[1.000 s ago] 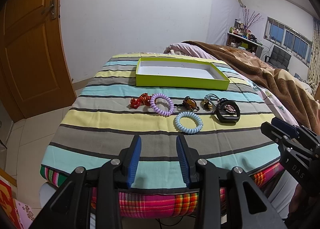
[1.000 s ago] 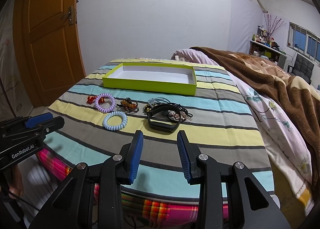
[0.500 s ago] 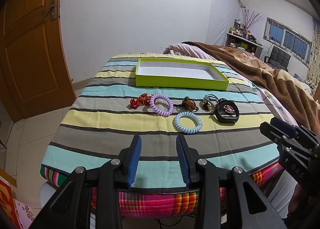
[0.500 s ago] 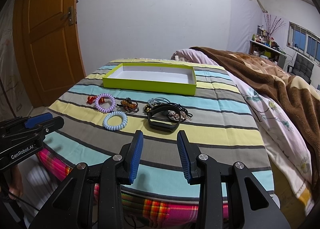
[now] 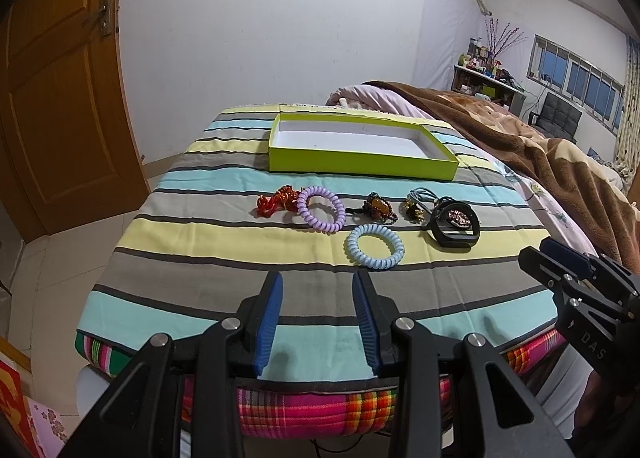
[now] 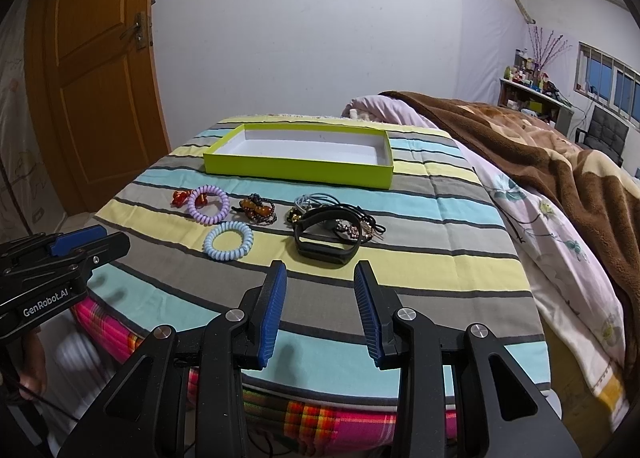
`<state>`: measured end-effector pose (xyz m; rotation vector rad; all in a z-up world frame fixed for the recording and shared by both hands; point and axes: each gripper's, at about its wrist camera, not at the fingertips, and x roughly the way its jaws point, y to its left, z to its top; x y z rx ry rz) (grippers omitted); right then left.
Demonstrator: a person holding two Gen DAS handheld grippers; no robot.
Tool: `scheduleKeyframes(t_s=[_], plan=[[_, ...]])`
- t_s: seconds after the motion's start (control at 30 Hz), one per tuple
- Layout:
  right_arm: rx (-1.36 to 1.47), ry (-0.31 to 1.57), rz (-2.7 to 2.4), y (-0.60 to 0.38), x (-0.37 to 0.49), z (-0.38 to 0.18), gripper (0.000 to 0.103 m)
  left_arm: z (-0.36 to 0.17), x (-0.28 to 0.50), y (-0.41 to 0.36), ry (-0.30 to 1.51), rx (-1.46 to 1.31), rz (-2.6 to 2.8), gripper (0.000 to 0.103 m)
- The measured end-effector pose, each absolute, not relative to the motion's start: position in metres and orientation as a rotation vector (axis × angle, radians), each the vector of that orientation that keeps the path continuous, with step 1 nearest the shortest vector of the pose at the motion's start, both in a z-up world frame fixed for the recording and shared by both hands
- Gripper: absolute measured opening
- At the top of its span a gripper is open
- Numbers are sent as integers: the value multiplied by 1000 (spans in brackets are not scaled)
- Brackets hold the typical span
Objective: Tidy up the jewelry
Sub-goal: 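Grasp the lilac coil hair tie with the left tool while the right tool grasps the black watch band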
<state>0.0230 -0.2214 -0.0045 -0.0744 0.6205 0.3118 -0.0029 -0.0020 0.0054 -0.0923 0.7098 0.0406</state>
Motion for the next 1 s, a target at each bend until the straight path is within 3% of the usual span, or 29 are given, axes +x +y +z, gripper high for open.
scheduleKeyframes(t_s=[1.0], plan=[[2,767,284,-225,126,-41,36,-35,104,20,809,-142,43,38]])
